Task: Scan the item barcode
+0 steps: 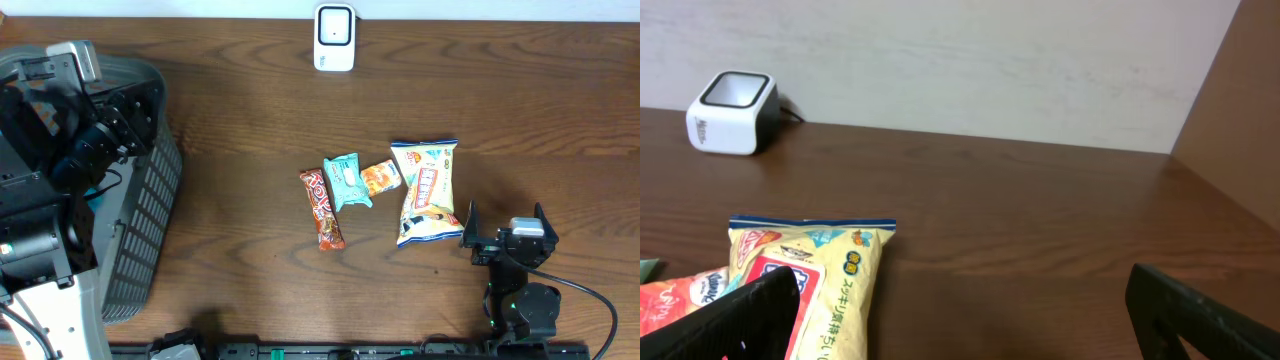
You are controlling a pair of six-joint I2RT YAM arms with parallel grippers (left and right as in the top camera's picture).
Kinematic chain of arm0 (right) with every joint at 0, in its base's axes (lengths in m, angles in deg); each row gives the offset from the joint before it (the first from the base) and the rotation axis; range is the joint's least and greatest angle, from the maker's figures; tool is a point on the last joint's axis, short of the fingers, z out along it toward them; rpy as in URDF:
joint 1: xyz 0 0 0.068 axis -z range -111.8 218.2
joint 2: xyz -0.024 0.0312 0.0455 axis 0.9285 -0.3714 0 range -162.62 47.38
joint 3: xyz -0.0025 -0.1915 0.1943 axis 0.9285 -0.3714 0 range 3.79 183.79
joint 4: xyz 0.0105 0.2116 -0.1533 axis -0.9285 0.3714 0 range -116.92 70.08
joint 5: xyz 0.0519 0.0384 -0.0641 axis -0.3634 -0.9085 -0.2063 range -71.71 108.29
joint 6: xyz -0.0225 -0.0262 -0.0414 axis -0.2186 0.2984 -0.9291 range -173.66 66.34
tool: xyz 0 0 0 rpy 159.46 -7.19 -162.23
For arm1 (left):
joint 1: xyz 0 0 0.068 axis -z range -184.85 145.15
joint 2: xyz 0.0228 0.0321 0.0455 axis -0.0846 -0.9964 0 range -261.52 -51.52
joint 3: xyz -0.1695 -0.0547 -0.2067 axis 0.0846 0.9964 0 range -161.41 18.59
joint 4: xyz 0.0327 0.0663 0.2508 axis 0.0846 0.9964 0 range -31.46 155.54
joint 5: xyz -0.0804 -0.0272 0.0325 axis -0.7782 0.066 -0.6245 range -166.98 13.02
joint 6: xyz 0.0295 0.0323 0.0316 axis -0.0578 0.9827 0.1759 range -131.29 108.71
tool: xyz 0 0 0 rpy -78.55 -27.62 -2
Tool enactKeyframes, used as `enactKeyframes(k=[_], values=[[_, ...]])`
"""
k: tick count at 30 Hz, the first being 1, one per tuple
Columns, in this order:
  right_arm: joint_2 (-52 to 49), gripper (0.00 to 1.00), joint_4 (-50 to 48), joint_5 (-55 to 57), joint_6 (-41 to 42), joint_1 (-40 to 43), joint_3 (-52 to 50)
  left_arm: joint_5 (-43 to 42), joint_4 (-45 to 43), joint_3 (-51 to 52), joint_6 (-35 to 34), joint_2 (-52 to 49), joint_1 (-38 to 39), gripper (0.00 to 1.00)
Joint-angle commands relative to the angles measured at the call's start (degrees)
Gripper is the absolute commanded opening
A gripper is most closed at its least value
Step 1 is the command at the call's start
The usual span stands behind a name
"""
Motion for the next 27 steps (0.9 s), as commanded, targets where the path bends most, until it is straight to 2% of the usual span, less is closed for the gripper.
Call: enactKeyframes(k=[1,2,3,5,8,9,11,12,13,15,20,22,23,25,27], values=[[0.3,0.99,0.1,0.7,0.7,-0.3,-0.1,9.0,0.6,-1.4,-1.1,-0.2,0.1,0.44],[0.3,0.99,0.1,0.7,0.7,-0.3,-0.1,12.5,1.2,-1.4,-2.9,-0.2,0.1,0.54],[0.3,0.99,0.1,0.7,0.7,-0.3,-0.1,20.4,2.9,-1.4,-7.3,-0.2,0.1,0.57],[0.3,0.99,0.1,0.7,0.7,-0.3,-0.1,30.1,5.8,-1.4,-12.7,-0.3,0.1,0.65],[0.3,0.99,0.1,0.7,0.7,-0.3,-0.1,40.3,10.1,-1.4,-19.2,-0.3,0.1,0.66],[0.3,0.99,0.1,0.7,0.7,-0.3,-0.1,45.0,12.6,-1.4,-23.7,-0.3,0.1,0.69],[0.3,0.99,0.1,0.7,0.7,-0.3,-0.1,53.9,18.4,-1.4,-35.6,-0.3,0.1,0.86],[0.3,0.99,0.1,0.7,0.7,-0.3,-0.1,55.9,20.2,-1.4,-39.1,-0.4,0.1,0.9],[0.3,0.99,0.1,0.7,0.7,-0.3,-0.1,59.2,23.4,-1.3,-45.7,-0.7,0.1,0.96],[0.3,0.99,0.1,0.7,0.7,-0.3,-0.1,61.4,25.7,-0.6,-52.3,-1.6,0.0,1.0],[0.3,0.99,0.1,0.7,0.7,-0.3,-0.1,61.4,23.1,-0.3,-53.5,-4.6,-0.6,1.0],[0.3,0.99,0.1,0.7,0.7,-0.3,-0.1,62.4,23.4,-0.3,-50.5,-5.8,-0.6,1.0],[0.3,0.99,0.1,0.7,0.7,-0.3,-0.1,66.5,23.8,-0.2,-49.1,-7.4,-0.7,0.96],[0.3,0.99,0.1,0.7,0.7,-0.3,-0.1,67.1,25.4,-0.2,-51.6,-9.4,-2.1,0.96],[0.3,0.99,0.1,0.7,0.7,-0.3,-0.1,65.0,28.9,-0.2,-58.7,-12.0,-5.3,0.96]])
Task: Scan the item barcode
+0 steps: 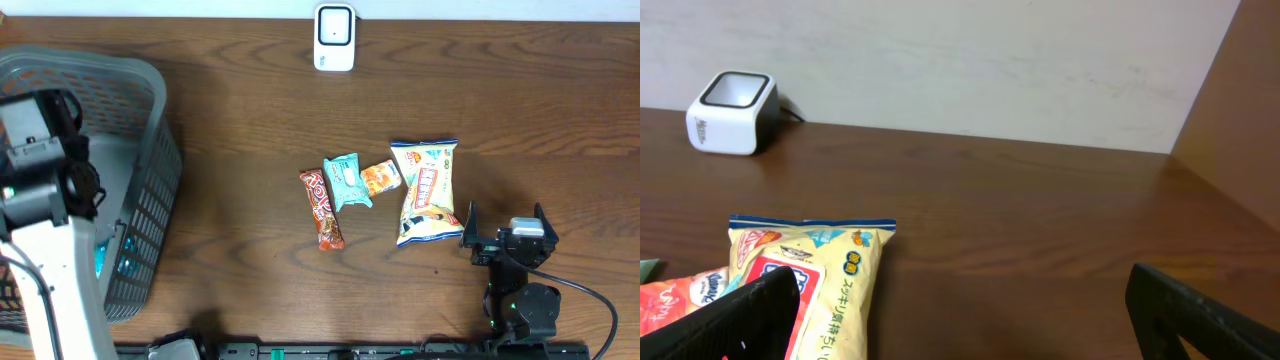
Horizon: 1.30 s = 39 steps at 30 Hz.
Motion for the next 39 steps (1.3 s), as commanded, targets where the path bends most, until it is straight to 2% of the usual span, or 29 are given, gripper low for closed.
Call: enactKeyframes(k=[1,2,6,10,13,25,30,39], values=[[0.3,0.99,0.1,0.7,0.7,-0.3,-0.1,-1.5,6.4,0.0,-12.9,-5.6,-7.1,0.96],[0.3,0.99,0.1,0.7,0.7,-0.3,-0.1,-5.7,8.8,0.0,-15.2,-8.0,-10.5,0.96],[0.3,0.99,0.1,0.7,0.7,-0.3,-0.1,-13.7,12.7,0.0,-15.5,-13.9,-17.5,0.96],[0.3,0.99,0.1,0.7,0.7,-0.3,-0.1,-15.6,15.8,0.3,-15.5,-18.8,-21.5,0.96],[0.3,0.99,0.1,0.7,0.7,-0.3,-0.1,-15.4,15.0,2.7,-15.5,-20.2,-22.0,0.96],[0.3,0.99,0.1,0.7,0.7,-0.3,-0.1,-15.4,-3.0,18.8,-14.4,-20.2,-22.0,0.96],[0.3,0.99,0.1,0.7,0.7,-0.3,-0.1,-15.4,-10.4,22.7,-10.3,-20.3,-22.0,0.96],[0.3,0.99,0.1,0.7,0.7,-0.3,-0.1,-15.9,-22.2,32.7,-10.3,-20.4,-22.0,0.96]])
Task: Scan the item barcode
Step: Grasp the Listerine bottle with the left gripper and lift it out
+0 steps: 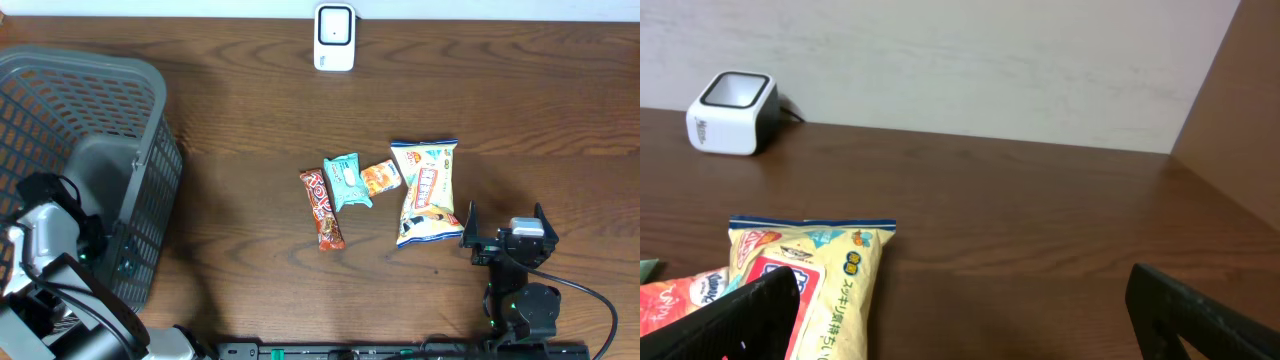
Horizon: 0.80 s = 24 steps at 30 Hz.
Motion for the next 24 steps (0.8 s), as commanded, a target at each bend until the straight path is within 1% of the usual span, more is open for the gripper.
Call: enactKeyframes(k=[1,2,3,4,6,10,11,12,14,17,21,24], values=[[0.3,0.99,0.1,0.7,0.6,-0.3,-0.1,-0.4,-2.6,4.2,0.6,-0.4,-0.2,0.9],[0.3,0.99,0.1,0.7,0.6,-0.3,-0.1,-0.8,-3.4,5.3,0.7,-0.4,-0.2,0.84],[0.3,0.99,0.1,0.7,0.6,-0.3,-0.1,-1.0,-3.7,5.7,1.0,-0.4,-0.2,0.81],[0.3,0.99,0.1,0.7,0.6,-0.3,-0.1,-1.0,-3.8,6.1,1.3,-0.4,-0.2,0.73],[0.3,0.99,0.1,0.7,0.6,-0.3,-0.1,-1.0,-3.8,6.2,2.1,-0.3,-0.2,0.61],[0.3,0.99,0.1,0.7,0.7,-0.3,-0.1,-1.0,-4.2,6.2,2.2,-0.3,-0.2,0.55],[0.3,0.99,0.1,0.7,0.6,-0.3,-0.1,-1.1,-4.4,6.1,2.3,-0.3,-0.2,0.52],[0.3,0.99,0.1,0.7,0.6,-0.3,-0.1,-1.3,-5.1,6.1,4.0,-0.1,-0.2,0.48],[0.3,0.99,0.1,0.7,0.6,-0.3,-0.1,-1.4,-6.1,5.6,7.8,0.8,-0.2,0.45],[0.3,0.99,0.1,0.7,0.6,-0.3,-0.1,-1.4,-6.1,4.2,9.7,2.5,-0.2,0.44],[0.3,0.99,0.1,0.7,0.6,-0.3,-0.1,-2.1,-6.1,2.3,10.8,7.3,-0.2,0.43],[0.3,0.99,0.1,0.7,0.6,-0.3,-0.1,-4.1,-6.2,1.2,11.1,12.6,-0.2,0.43]])
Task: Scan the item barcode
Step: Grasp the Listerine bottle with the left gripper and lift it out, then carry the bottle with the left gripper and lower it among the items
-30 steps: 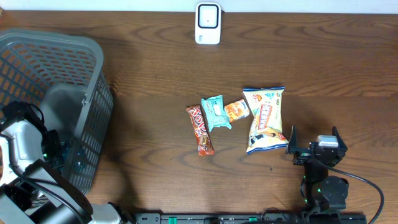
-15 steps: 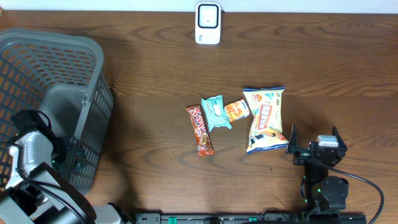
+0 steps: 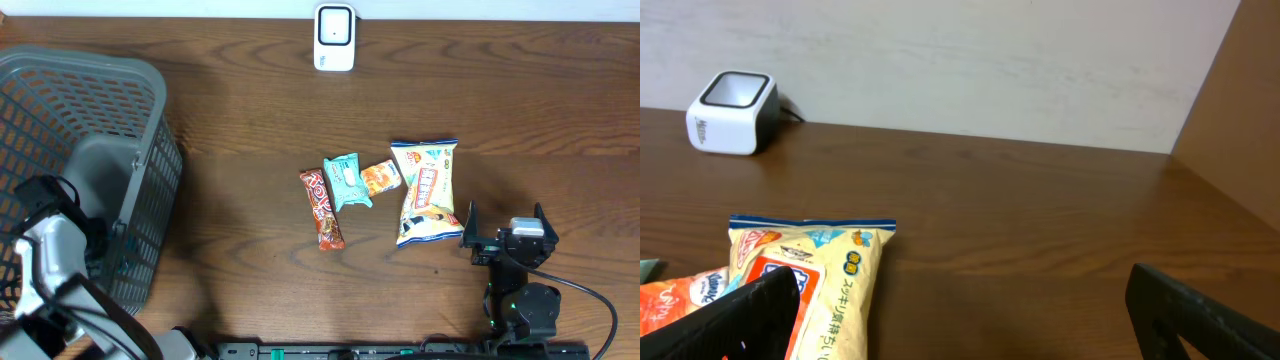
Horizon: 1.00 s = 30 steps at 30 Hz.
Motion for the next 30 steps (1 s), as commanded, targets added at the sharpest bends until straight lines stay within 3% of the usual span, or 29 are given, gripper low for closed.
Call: enactKeyframes(k=[1,8,13,20,24,30], values=[[0.3,0.99,0.1,0.7,0.6,-0.3,-0.1,-2.8,-0.4,-2.5,1.9,9.1,-0.2,0.43],[0.3,0.99,0.1,0.7,0.6,-0.3,-0.1,-10.3,-7.8,-4.0,1.4,25.6,-0.2,0.43],[0.3,0.99,0.1,0.7,0.6,-0.3,-0.1,-16.7,-15.5,-4.3,-3.4,38.2,-0.1,0.43],[0.3,0.99,0.1,0.7,0.6,-0.3,-0.1,-35.6,-27.0,-4.3,-10.3,49.7,1.9,0.43],[0.3,0.99,0.1,0.7,0.6,-0.3,-0.1,-42.6,-28.3,-4.2,-10.6,49.5,9.9,0.43],[0.3,0.99,0.1,0.7,0.6,-0.3,-0.1,-42.0,-28.2,-4.2,-6.1,45.7,30.3,0.43]])
